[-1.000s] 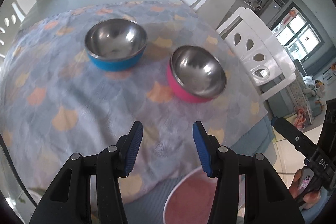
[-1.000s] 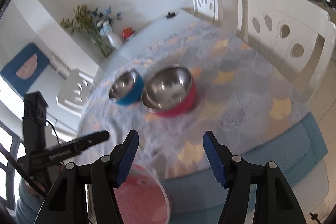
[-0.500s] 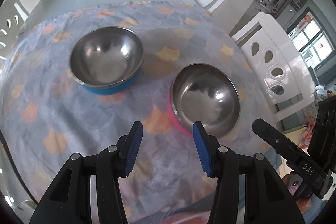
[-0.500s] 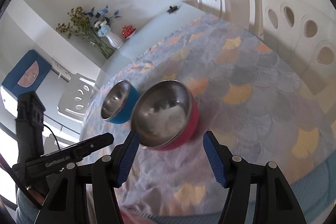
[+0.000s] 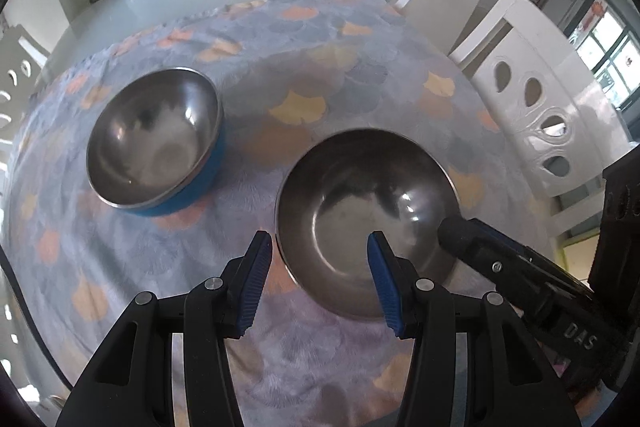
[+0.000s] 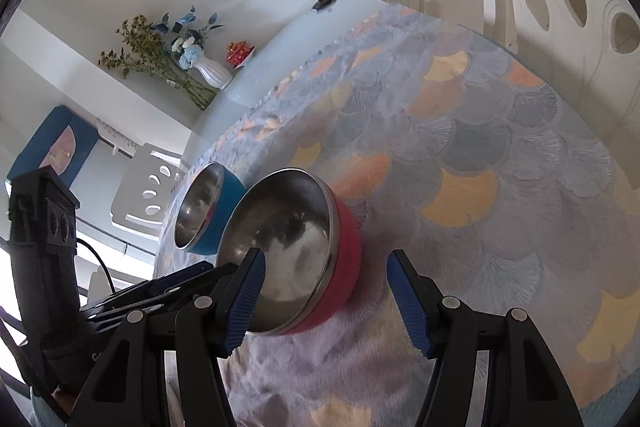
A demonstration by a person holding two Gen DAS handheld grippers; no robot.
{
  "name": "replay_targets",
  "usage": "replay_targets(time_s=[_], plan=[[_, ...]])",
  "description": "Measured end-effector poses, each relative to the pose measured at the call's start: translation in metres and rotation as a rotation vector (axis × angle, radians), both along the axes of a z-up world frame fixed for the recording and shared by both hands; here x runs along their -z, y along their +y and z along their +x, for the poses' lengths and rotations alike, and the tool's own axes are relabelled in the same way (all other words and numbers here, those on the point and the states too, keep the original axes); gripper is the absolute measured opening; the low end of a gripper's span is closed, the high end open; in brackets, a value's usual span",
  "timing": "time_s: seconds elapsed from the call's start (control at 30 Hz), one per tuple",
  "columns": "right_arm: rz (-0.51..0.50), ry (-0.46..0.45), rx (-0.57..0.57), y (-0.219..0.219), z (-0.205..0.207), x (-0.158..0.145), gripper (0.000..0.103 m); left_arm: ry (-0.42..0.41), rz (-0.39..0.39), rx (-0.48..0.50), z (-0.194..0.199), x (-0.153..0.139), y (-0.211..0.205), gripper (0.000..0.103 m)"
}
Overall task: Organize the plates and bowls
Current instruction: 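Grasp the rim of the red-bottomed steel bowl with both grippers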
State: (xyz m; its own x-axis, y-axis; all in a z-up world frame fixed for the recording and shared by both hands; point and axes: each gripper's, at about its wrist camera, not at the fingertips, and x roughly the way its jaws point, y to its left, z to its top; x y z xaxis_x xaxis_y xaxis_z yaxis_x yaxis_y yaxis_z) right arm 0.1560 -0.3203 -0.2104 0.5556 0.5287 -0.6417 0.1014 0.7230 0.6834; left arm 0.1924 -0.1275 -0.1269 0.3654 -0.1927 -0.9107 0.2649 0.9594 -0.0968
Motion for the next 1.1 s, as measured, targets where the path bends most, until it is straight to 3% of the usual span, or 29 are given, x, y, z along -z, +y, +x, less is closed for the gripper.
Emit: replay_targets(time_s=[0.4,0.6,0.73,0.8,0.93,1.1], plan=[[0.026,0.055,-0.018,0.005,0.012,0.023,0.062,0.015,0.035,-0.031,0.012,0.026,-0.003,0.047],[0.037,0.067,-0.014,0.006,0.015,0.034,0.062,0.108,0.013,-0.065,0.014,0.051,0.000,0.047],[0.018,0.053,-0.008,0.007,0.014,0.032,0.061,0.079,0.064,-0.035,0.015,0.049,-0.007,0.047],[0.013,0.045,-0.017,0.007,0.015,0.031,0.057,0.084,0.077,-0.017,0.013,0.049,-0.011,0.047],[0.031,0.060,-0.079,0.013,0.021,0.030,0.034,0.092,0.116,-0.004,0.005,0.046,-0.021,0.048],[0.025,0.066,-0.086,0.013,0.017,0.025,0.032,0.070,0.130,-0.007,-0.006,0.032,-0.025,0.048]])
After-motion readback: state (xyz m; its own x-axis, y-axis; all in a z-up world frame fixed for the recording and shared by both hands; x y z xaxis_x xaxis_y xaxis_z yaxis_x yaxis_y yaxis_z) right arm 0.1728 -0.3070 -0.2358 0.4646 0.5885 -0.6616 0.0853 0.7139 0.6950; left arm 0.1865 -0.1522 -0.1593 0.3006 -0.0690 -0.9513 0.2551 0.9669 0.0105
